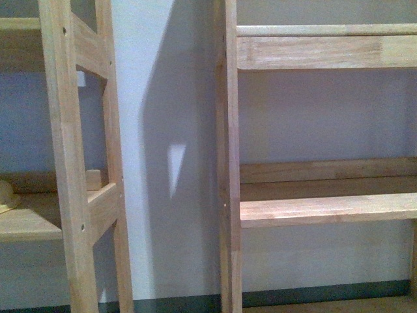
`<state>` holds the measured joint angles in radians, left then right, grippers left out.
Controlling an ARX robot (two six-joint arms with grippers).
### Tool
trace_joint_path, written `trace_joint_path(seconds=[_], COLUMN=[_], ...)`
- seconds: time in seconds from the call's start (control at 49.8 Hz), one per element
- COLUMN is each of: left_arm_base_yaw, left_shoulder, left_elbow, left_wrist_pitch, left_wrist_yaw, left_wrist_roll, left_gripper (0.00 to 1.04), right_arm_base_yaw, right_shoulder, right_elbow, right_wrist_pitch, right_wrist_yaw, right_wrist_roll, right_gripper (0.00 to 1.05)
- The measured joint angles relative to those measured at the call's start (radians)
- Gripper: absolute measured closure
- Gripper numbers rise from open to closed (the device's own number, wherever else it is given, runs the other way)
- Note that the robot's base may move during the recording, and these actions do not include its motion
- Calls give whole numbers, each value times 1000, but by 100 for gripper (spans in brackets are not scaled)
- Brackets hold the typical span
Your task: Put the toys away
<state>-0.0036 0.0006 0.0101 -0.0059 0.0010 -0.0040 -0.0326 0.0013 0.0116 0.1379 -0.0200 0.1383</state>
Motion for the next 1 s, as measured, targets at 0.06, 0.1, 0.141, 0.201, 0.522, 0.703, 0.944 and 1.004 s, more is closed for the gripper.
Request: trace_joint_path(seconds=[0.06,0.1,0.141,0.201,0.522,0.703,0.944,1.004], left_arm_base_yaw=[0,0,0,0,0,0,0,0], left_shoulder=[0,0,0,0,0,0,0,0], left_elbow=[0,0,0,0,0,0,0,0], left_wrist_pitch=[0,0,0,0,0,0,0,0], left_wrist_yaw=[-1,-1,-1,-1,-1,-1,-1,-1], left_wrist_roll=[0,0,0,0,0,0,0,0], left_gripper=[6,6,6,6,6,6,6,6], right_arm_base_yaw=[0,0,0,0,0,0,0,0], right_shoulder=[0,0,0,0,0,0,0,0], right_elbow=[0,0,0,0,0,0,0,0], right_wrist_pitch=[0,0,0,0,0,0,0,0], right_wrist_yaw=[0,0,0,0,0,0,0,0], right_wrist_roll=[0,0,0,0,0,0,0,0], right_gripper=[85,85,85,85,85,85,85,85])
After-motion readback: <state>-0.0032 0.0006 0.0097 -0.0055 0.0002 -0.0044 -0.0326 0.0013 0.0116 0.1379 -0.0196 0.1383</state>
